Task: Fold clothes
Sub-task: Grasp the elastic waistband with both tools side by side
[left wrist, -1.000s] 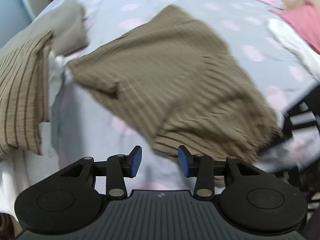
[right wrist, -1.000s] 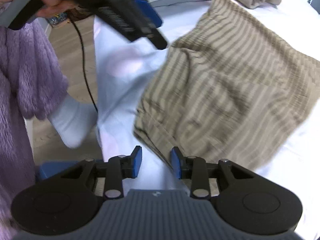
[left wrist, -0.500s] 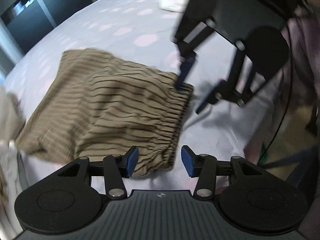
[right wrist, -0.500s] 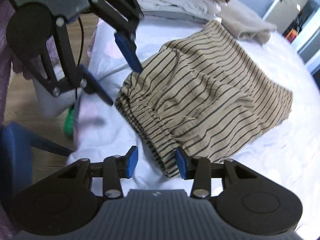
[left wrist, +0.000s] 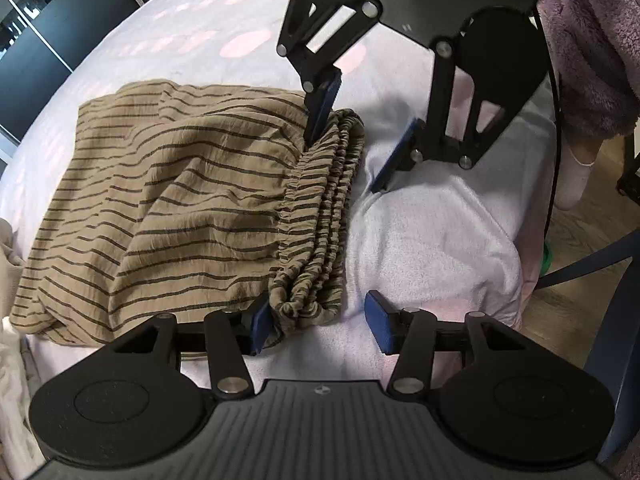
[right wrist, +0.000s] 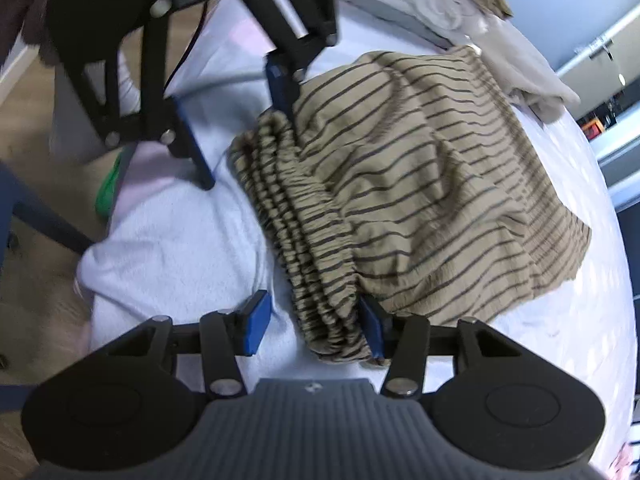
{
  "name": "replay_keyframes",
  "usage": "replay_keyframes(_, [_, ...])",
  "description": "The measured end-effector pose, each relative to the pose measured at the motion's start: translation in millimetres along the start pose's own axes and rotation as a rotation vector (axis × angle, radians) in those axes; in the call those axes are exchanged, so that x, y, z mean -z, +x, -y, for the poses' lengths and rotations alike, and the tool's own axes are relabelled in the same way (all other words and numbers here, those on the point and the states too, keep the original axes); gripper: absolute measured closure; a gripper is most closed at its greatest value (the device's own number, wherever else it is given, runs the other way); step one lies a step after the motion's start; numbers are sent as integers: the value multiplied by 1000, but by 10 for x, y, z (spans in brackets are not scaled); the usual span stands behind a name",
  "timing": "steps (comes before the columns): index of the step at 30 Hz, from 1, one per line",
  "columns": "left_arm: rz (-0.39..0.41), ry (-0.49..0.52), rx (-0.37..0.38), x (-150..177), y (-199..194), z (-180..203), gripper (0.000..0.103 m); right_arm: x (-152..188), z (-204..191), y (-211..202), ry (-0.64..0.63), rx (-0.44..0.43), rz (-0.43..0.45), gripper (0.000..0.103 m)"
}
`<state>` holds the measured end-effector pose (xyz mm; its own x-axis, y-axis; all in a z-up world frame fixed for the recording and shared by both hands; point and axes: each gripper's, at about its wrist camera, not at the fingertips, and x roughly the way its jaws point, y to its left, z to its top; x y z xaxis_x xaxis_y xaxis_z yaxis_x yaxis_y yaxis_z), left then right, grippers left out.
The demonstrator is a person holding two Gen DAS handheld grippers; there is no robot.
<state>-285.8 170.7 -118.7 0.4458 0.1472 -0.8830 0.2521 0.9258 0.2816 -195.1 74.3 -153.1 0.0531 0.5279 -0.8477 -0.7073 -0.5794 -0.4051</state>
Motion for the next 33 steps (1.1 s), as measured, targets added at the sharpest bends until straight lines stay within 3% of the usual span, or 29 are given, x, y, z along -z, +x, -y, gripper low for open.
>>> replay_keyframes(7, [-14,-13,35,-40,44,-84,59,-20,85,14,26,-18,-4,54])
replay_keyframes(12, [-17,-111,76,-60,17,-261,80,-22,145,-36,50,-11,-1,68])
replay_keyframes(15, [-5,-172,85,-47,-60,-342,85,-44,117,-96,33,17,-5,77])
replay_keyframes(26, [63,-221,72,-70,-639,-346,88,-111,14,-705,33,56,26,82])
replay_keyframes(33, [69,-199,158,-137,-1019,-150,88,-88,-190,-1205,48,1,-5,83])
